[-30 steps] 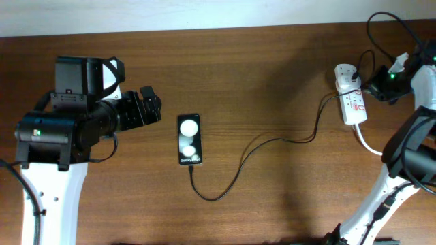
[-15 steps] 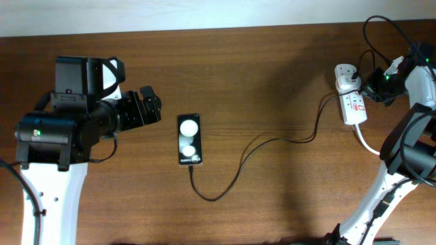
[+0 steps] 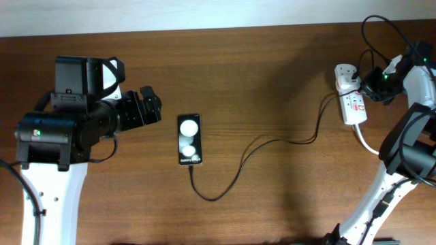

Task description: Plug charger to phone and switch on socket

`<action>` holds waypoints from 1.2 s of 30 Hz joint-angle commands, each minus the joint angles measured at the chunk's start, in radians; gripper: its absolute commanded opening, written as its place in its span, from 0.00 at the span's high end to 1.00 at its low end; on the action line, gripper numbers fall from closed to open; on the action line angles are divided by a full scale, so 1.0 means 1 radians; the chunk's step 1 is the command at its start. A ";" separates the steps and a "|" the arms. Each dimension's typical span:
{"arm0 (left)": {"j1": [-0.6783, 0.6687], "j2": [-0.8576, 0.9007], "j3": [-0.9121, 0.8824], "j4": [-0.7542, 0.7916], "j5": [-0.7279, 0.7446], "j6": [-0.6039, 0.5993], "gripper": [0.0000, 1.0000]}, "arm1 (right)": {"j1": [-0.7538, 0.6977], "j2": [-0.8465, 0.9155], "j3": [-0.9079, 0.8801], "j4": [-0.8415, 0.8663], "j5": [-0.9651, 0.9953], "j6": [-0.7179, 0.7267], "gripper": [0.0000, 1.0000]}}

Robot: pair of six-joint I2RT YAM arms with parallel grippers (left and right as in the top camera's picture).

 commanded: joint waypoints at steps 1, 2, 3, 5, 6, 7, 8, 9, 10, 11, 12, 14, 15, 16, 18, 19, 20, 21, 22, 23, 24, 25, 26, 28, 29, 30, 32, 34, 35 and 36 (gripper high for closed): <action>0.002 -0.006 0.008 0.001 -0.007 -0.010 0.01 | 0.034 0.021 -0.062 -0.001 -0.001 0.004 0.96; 0.002 -0.006 0.008 0.001 -0.007 -0.010 0.01 | 0.039 0.021 -0.066 0.000 -0.001 0.004 0.96; 0.002 -0.006 0.008 0.001 -0.007 -0.010 0.01 | 0.044 0.021 -0.066 -0.001 -0.001 0.004 0.96; 0.002 -0.006 0.008 0.001 -0.007 -0.010 0.01 | 0.056 0.021 -0.066 -0.004 -0.001 0.004 0.96; 0.002 -0.006 0.008 0.001 -0.007 -0.010 0.01 | 0.061 0.021 -0.066 -0.007 -0.001 0.004 0.96; 0.002 -0.006 0.008 0.001 -0.007 -0.010 0.01 | 0.066 0.021 -0.066 -0.012 -0.001 0.004 0.96; 0.002 -0.006 0.008 0.001 -0.007 -0.010 0.01 | 0.070 0.021 -0.066 -0.016 -0.001 0.004 0.96; 0.002 -0.006 0.008 0.001 -0.007 -0.010 0.01 | 0.074 0.021 -0.066 -0.018 -0.001 0.004 0.96; 0.002 -0.006 0.008 0.001 -0.007 -0.010 0.01 | 0.082 0.021 -0.066 -0.024 -0.001 0.004 0.96; 0.002 -0.006 0.008 0.001 -0.007 -0.010 0.01 | 0.087 0.021 -0.066 -0.027 -0.002 0.004 0.96; 0.002 -0.006 0.008 0.001 -0.007 -0.010 0.01 | 0.093 0.021 -0.066 -0.033 -0.002 0.004 0.96; 0.002 -0.006 0.008 0.001 -0.007 -0.010 0.01 | 0.106 0.021 -0.066 -0.045 -0.002 0.004 0.96; 0.002 -0.006 0.008 0.001 -0.007 -0.010 0.01 | 0.113 0.021 -0.066 -0.051 -0.002 0.004 0.96; 0.002 -0.006 0.008 0.001 -0.007 -0.010 0.01 | 0.117 0.021 -0.066 -0.055 -0.002 0.004 0.96; 0.002 -0.006 0.008 0.001 -0.007 -0.010 0.01 | 0.125 0.021 -0.066 -0.064 -0.001 0.008 0.96; 0.002 -0.006 0.008 0.001 -0.007 -0.010 0.01 | 0.129 0.021 -0.066 -0.068 -0.001 0.008 0.96; 0.002 -0.006 0.008 0.001 -0.007 -0.010 0.01 | 0.131 0.021 -0.066 -0.070 -0.004 0.008 0.96; 0.002 -0.006 0.008 0.001 -0.007 -0.010 0.01 | 0.135 0.021 -0.066 -0.074 -0.004 0.008 0.96; 0.002 -0.006 0.008 0.001 -0.007 -0.010 0.01 | 0.137 0.021 -0.066 -0.079 -0.005 0.008 0.96; 0.002 -0.006 0.008 0.001 -0.007 -0.010 0.01 | 0.140 0.021 -0.067 -0.084 -0.004 0.016 0.96; 0.002 -0.006 0.008 0.001 -0.007 -0.010 0.01 | 0.143 0.021 -0.068 -0.092 -0.004 0.019 0.96; 0.002 -0.006 0.008 0.001 -0.007 -0.010 0.01 | 0.144 0.021 -0.069 -0.093 -0.005 0.024 0.96; 0.002 -0.006 0.008 0.001 -0.007 -0.010 0.01 | 0.146 0.021 -0.069 -0.098 -0.005 0.031 0.96; 0.002 -0.006 0.008 0.001 -0.007 -0.010 0.01 | 0.151 0.021 -0.069 -0.103 -0.005 0.034 0.96; 0.002 -0.006 0.008 0.001 -0.007 -0.010 0.01 | 0.155 0.021 -0.069 -0.106 -0.005 0.034 0.96; 0.002 -0.006 0.008 0.001 -0.007 -0.010 0.01 | 0.158 0.021 -0.069 -0.109 -0.005 0.034 0.96; 0.002 -0.006 0.008 0.001 -0.007 -0.010 0.01 | 0.162 0.021 -0.069 -0.110 -0.004 0.034 0.96; 0.002 -0.006 0.008 0.001 -0.007 -0.010 0.01 | 0.163 0.021 -0.069 -0.110 -0.003 0.034 0.96; 0.002 -0.006 0.008 0.001 -0.007 -0.010 0.01 | 0.158 0.021 -0.069 -0.110 -0.003 0.034 0.96; 0.002 -0.006 0.008 0.001 -0.007 -0.010 0.01 | 0.153 0.020 -0.069 -0.111 -0.004 0.034 0.96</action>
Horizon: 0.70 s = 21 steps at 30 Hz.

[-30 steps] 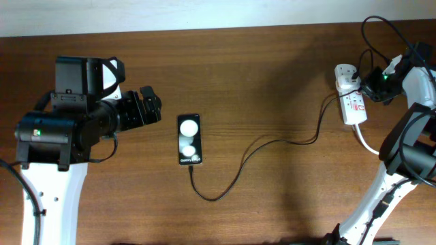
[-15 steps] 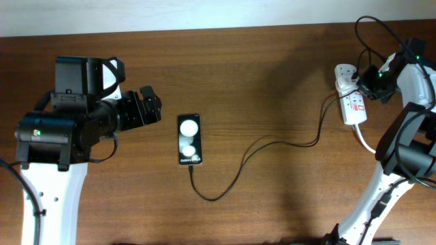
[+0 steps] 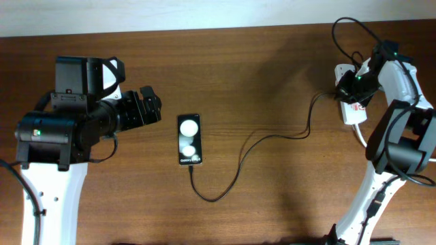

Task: Plug charger to phone and switch on socket
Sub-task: 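Lift the right gripper up and away from the power strip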

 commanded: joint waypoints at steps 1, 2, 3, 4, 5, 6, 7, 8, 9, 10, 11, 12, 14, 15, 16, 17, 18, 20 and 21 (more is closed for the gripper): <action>0.002 -0.006 0.008 0.001 -0.008 -0.010 0.01 | 0.007 0.049 -0.020 0.013 -0.032 0.001 0.96; 0.002 -0.006 0.008 0.001 -0.008 -0.010 0.01 | -0.002 0.047 -0.019 0.011 -0.033 0.002 0.96; 0.002 -0.006 0.008 0.001 -0.008 -0.010 0.01 | -0.016 0.040 -0.016 0.004 -0.033 0.002 0.96; 0.002 -0.006 0.008 0.001 -0.008 -0.010 0.01 | -0.028 0.029 -0.016 0.002 -0.032 0.002 0.96; 0.002 -0.006 0.008 0.001 -0.008 -0.010 0.01 | -0.042 0.009 -0.016 -0.001 -0.032 0.002 0.96; 0.002 -0.006 0.008 0.001 -0.008 -0.010 0.01 | -0.062 -0.025 -0.016 -0.003 -0.032 0.002 0.96; 0.002 -0.006 0.008 0.001 -0.008 -0.010 0.01 | -0.080 -0.061 -0.015 -0.003 -0.032 0.003 0.96; 0.002 -0.006 0.008 0.001 -0.008 -0.010 0.01 | -0.095 -0.096 -0.015 -0.003 -0.031 0.010 0.96; 0.002 -0.006 0.008 0.001 -0.008 -0.010 0.01 | -0.108 -0.125 -0.014 -0.002 -0.029 0.015 0.96; 0.002 -0.006 0.008 0.001 -0.008 -0.010 0.01 | -0.126 -0.164 -0.014 -0.001 -0.029 0.029 0.96; 0.002 -0.006 0.008 0.001 -0.008 -0.010 0.01 | -0.151 -0.225 -0.014 0.005 -0.029 0.035 0.96; 0.002 -0.006 0.008 0.001 -0.008 -0.010 0.01 | -0.167 -0.267 -0.014 0.009 -0.029 0.035 0.96; 0.002 -0.006 0.008 0.001 -0.008 -0.010 0.01 | -0.192 -0.348 -0.014 0.009 -0.032 0.035 0.96; 0.002 -0.006 0.008 0.001 -0.008 -0.010 0.01 | -0.201 -0.395 -0.014 0.006 -0.038 0.035 0.96; 0.002 -0.006 0.008 0.001 -0.008 -0.010 0.01 | -0.204 -0.444 -0.014 0.002 -0.048 0.035 0.96; 0.002 -0.006 0.008 0.001 -0.008 -0.010 0.01 | -0.202 -0.506 -0.014 0.000 -0.065 0.034 0.96; 0.002 -0.006 0.008 0.001 -0.008 -0.010 0.01 | -0.197 -0.556 -0.014 -0.002 -0.084 0.034 0.96; 0.002 -0.006 0.008 0.001 -0.008 -0.010 0.01 | -0.183 -0.635 -0.014 -0.007 -0.122 0.019 0.96; 0.002 -0.006 0.008 0.001 -0.008 -0.010 0.01 | -0.171 -0.683 -0.014 -0.014 -0.153 -0.006 0.96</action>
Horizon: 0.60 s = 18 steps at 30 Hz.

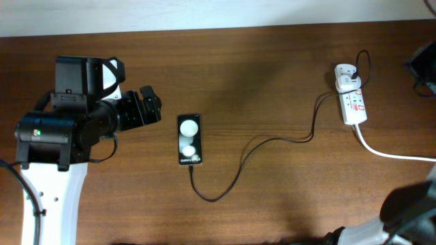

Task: Plug charger to phone and switch on socket
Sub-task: 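Lift the right gripper up and away from the power strip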

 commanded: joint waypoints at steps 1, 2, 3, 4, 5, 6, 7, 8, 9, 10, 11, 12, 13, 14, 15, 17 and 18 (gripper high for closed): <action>0.002 -0.006 0.008 0.002 -0.008 -0.010 0.01 | 0.041 -0.137 0.004 -0.021 -0.102 -0.050 0.96; 0.002 -0.006 0.008 0.002 -0.008 -0.010 0.01 | 0.065 -0.188 0.004 -0.042 -0.125 -0.081 0.96; 0.002 -0.006 0.008 0.002 -0.008 -0.010 0.01 | 0.082 -0.215 0.004 -0.059 -0.125 -0.092 0.96; 0.002 -0.006 0.008 0.002 -0.008 -0.010 0.01 | 0.101 -0.241 0.004 -0.077 -0.126 -0.110 0.96; 0.002 -0.006 0.008 0.002 -0.008 -0.010 0.01 | 0.126 -0.271 0.004 -0.098 -0.125 -0.140 0.96; 0.002 -0.006 0.008 0.002 -0.008 -0.010 0.01 | 0.162 -0.307 0.004 -0.128 -0.124 -0.169 0.96; 0.002 -0.006 0.008 0.002 -0.008 -0.010 0.01 | 0.192 -0.333 0.004 -0.151 -0.124 -0.197 0.96; 0.002 -0.006 0.008 0.002 -0.008 -0.010 0.01 | 0.226 -0.360 0.004 -0.180 -0.123 -0.229 0.96; 0.002 -0.006 0.008 0.002 -0.008 -0.010 0.01 | 0.253 -0.380 0.004 -0.206 -0.120 -0.253 0.96; 0.002 -0.006 0.008 0.002 -0.008 -0.010 0.01 | 0.285 -0.401 0.004 -0.241 -0.121 -0.288 0.96; 0.002 -0.006 0.008 0.002 -0.008 -0.010 0.01 | 0.314 -0.416 0.004 -0.272 -0.121 -0.316 0.96; 0.002 -0.006 0.008 0.002 -0.008 -0.010 0.01 | 0.336 -0.426 0.004 -0.298 -0.120 -0.339 0.96; 0.002 -0.006 0.008 0.002 -0.008 -0.010 0.01 | 0.371 -0.441 0.004 -0.336 -0.109 -0.378 0.96; 0.002 -0.006 0.008 0.002 -0.008 -0.010 0.01 | 0.392 -0.449 0.004 -0.360 -0.085 -0.386 0.96; 0.002 -0.006 0.008 0.002 -0.008 -0.010 0.01 | 0.416 -0.461 0.004 -0.385 -0.041 -0.386 0.96; 0.002 -0.006 0.008 0.002 -0.008 -0.010 0.01 | 0.465 -0.496 0.003 -0.433 0.076 -0.385 0.96; 0.002 -0.006 0.008 0.002 -0.008 -0.010 0.01 | 0.481 -0.514 0.000 -0.443 0.109 -0.385 0.96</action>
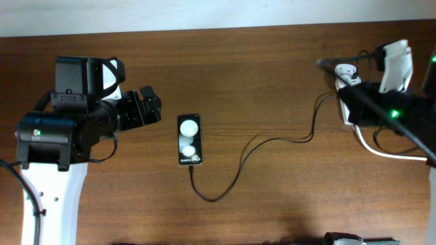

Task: Plug charger to phone and switch on socket
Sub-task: 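Lift the right gripper up and away from the power strip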

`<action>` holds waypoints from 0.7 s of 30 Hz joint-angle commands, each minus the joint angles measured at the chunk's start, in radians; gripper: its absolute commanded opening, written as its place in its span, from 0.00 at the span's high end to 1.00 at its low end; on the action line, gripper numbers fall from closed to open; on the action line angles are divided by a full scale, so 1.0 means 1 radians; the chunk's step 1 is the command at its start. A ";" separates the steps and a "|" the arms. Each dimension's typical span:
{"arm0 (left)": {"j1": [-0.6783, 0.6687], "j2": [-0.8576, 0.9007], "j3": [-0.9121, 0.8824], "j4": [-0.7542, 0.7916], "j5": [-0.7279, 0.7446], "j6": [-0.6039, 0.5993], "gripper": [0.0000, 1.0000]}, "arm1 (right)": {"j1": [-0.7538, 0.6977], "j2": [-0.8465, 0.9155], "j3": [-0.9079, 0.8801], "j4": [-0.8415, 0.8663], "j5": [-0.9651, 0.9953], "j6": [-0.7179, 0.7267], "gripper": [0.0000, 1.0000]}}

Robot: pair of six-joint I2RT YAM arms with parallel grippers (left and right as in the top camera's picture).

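The black phone [189, 139] lies screen-up on the table, left of the middle. A black charger cable [238, 163] is plugged into its lower end and runs right to the white plug [347, 71] on the white power strip [347, 121]. My right arm [381, 102] hangs over the strip and hides most of it, including the switch. Where its gripper is does not show clearly. My left gripper [151, 103] rests left of the phone, apart from it, its fingers spread and empty.
A white mains lead [381, 152] leaves the strip toward the right edge. The bulky left arm base [54, 129] fills the table's left side. The table's far edge runs along the top.
My right arm, almost wholly out of view at the right edge before, now lies over the power strip and covers it. Phone, cable and left arm have not moved.
My right gripper was beside the plug end of the strip, then on the strip. Then the arm was out of view, leaving the strip bare, and now it covers the strip again. The phone stayed plugged throughout.
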 commanded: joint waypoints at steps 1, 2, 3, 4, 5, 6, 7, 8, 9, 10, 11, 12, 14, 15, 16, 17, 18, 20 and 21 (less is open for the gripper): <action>0.002 -0.006 0.008 0.000 -0.007 -0.010 0.01 | 0.066 -0.085 -0.011 -0.030 0.175 -0.038 0.96; 0.002 -0.006 0.008 0.000 -0.007 -0.010 0.01 | 0.075 -0.122 -0.031 -0.028 0.189 -0.039 0.96; 0.002 -0.006 0.008 0.000 -0.007 -0.010 0.01 | 0.078 -0.157 -0.059 -0.021 0.193 -0.039 0.96; 0.002 -0.006 0.008 0.000 -0.007 -0.010 0.01 | 0.078 -0.211 -0.107 -0.007 0.193 -0.039 0.96; 0.002 -0.006 0.008 0.000 -0.007 -0.010 0.01 | 0.078 -0.251 -0.148 0.005 0.193 -0.039 0.96; 0.002 -0.006 0.008 0.000 -0.007 -0.010 0.01 | 0.078 -0.290 -0.195 0.018 0.193 -0.039 0.96; 0.002 -0.006 0.008 0.000 -0.007 -0.010 0.01 | 0.078 -0.328 -0.243 0.026 0.193 -0.039 0.96; 0.002 -0.006 0.008 0.000 -0.007 -0.010 0.01 | 0.078 -0.362 -0.287 0.028 0.193 -0.038 0.96; 0.002 -0.006 0.008 0.000 -0.007 -0.010 0.01 | 0.078 -0.383 -0.314 0.027 0.193 -0.038 0.93; 0.002 -0.006 0.008 0.000 -0.007 -0.010 0.01 | 0.078 -0.406 -0.344 0.022 0.190 -0.038 0.85; 0.002 -0.006 0.008 0.000 -0.007 -0.010 0.01 | 0.078 -0.426 -0.375 0.012 0.189 -0.038 0.67; 0.002 -0.006 0.008 0.000 -0.007 -0.010 0.01 | 0.078 -0.433 -0.390 0.002 0.190 -0.038 0.32; 0.002 -0.006 0.008 0.000 -0.007 -0.010 0.01 | 0.078 -0.431 -0.404 -0.006 0.190 -0.038 0.01; 0.002 -0.006 0.008 0.000 -0.007 -0.010 0.01 | 0.078 -0.428 -0.411 -0.006 0.190 -0.038 0.01; 0.002 -0.006 0.008 0.000 -0.007 -0.010 0.01 | 0.078 -0.425 -0.420 -0.006 0.189 -0.038 0.01; 0.002 -0.006 0.008 0.000 -0.007 -0.010 0.01 | 0.078 -0.421 -0.426 -0.006 0.189 -0.038 0.01; 0.002 -0.006 0.008 0.000 -0.007 -0.010 0.01 | 0.078 -0.415 -0.427 -0.006 0.190 -0.039 0.01; 0.002 -0.006 0.008 0.000 -0.007 -0.010 0.01 | 0.078 -0.406 -0.427 -0.006 0.190 -0.039 0.01; 0.002 -0.006 0.008 0.000 -0.007 -0.010 0.01 | 0.078 -0.401 -0.427 -0.006 0.190 -0.039 0.01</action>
